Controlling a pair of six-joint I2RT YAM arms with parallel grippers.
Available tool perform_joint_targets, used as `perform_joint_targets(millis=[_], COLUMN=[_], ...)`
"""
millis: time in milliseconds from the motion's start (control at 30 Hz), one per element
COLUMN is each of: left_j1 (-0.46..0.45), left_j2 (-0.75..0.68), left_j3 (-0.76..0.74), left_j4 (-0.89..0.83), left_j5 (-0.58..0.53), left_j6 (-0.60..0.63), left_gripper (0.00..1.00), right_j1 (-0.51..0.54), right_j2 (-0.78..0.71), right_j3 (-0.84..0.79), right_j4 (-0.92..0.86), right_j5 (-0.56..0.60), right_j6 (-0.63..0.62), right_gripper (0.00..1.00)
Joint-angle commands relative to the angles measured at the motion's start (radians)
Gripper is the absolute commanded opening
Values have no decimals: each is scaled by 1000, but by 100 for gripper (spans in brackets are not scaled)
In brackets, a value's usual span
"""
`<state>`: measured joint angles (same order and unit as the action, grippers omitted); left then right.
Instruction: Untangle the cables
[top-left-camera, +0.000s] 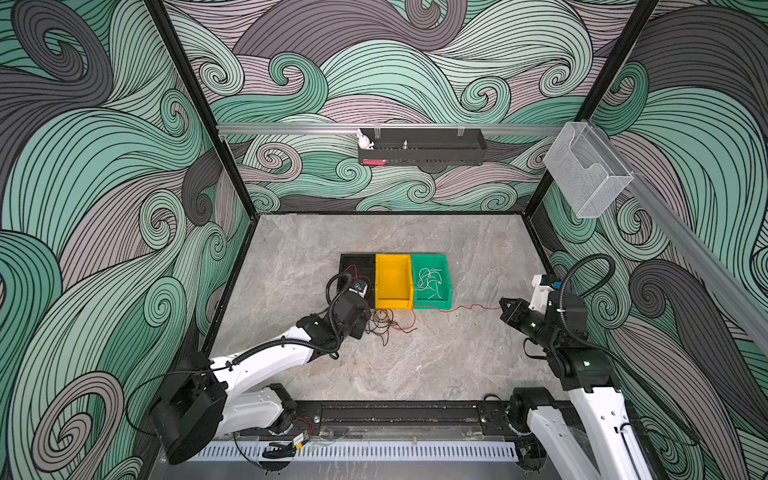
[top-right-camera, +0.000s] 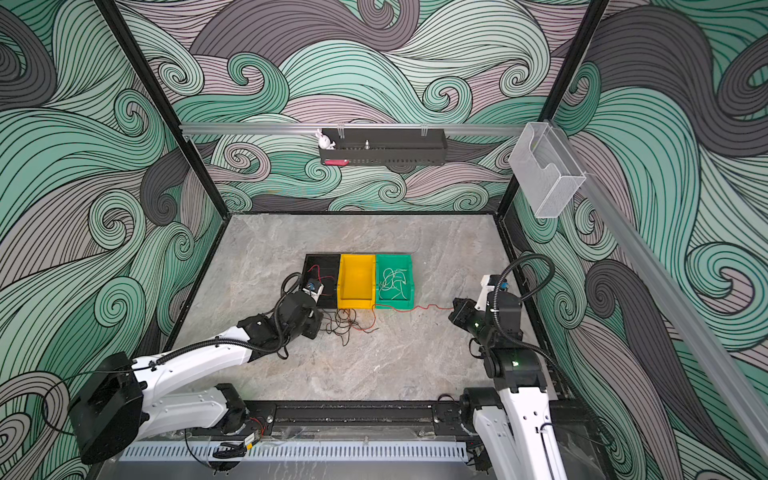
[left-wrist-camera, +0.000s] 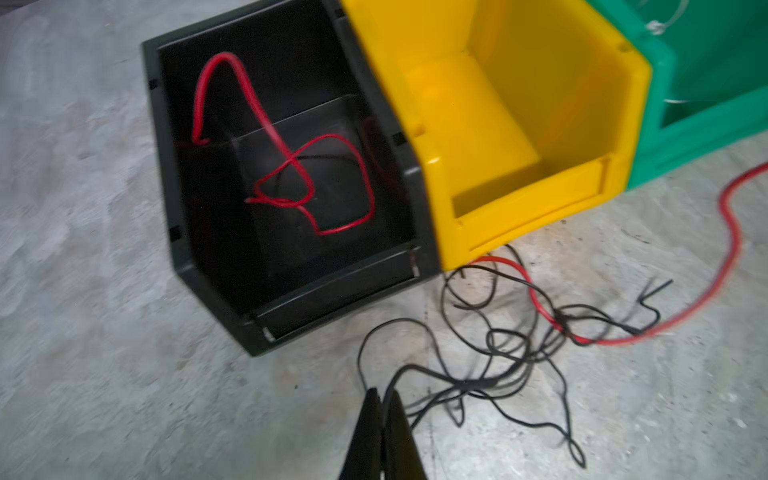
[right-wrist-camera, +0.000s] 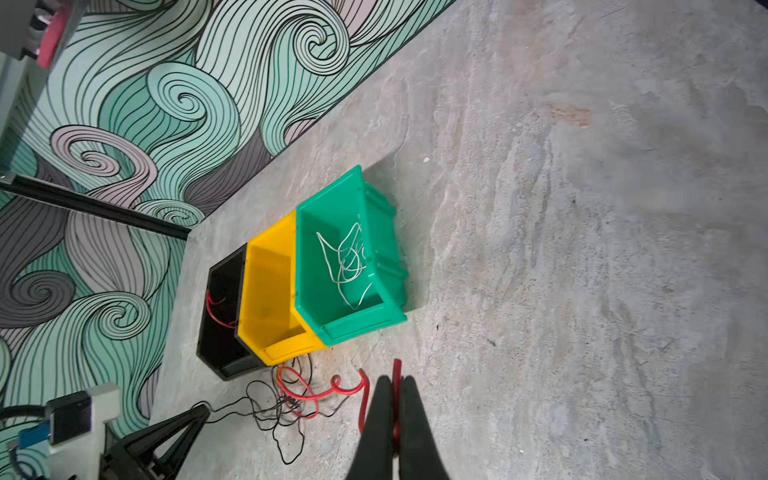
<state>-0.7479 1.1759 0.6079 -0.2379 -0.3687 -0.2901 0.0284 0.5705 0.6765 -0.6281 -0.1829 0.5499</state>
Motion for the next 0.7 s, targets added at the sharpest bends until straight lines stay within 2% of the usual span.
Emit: perform_joint_targets(millis=[0,333,467,533,600,667], left_j1=[45,115,120,120,120,120], left_j2=[-40,-139,-133,-126,-109,-85], left_j3=[36,7,12,13,25,53], left_j4=[-168,-252,-271,-257,-247,-268], left_j5=[-133,-271,-254,-191,-105,-35], left_j6=[-116,-280,-290,-263,-224,-206], left_gripper=[0,0,0,1,17,27], right_j1=[-8,-21,-25,-25,-25,-25], right_j2=[3,10,4,9,14,9], right_j3=[15,9,7,12,18,17], right_j4=[-11,-28,-33,-33,-30,-20], right_j5=[69,173,200,182,150,114], right_j6=[-27,-50,-40,-39,-36,-26], right_gripper=[4,4,4,4,4,4])
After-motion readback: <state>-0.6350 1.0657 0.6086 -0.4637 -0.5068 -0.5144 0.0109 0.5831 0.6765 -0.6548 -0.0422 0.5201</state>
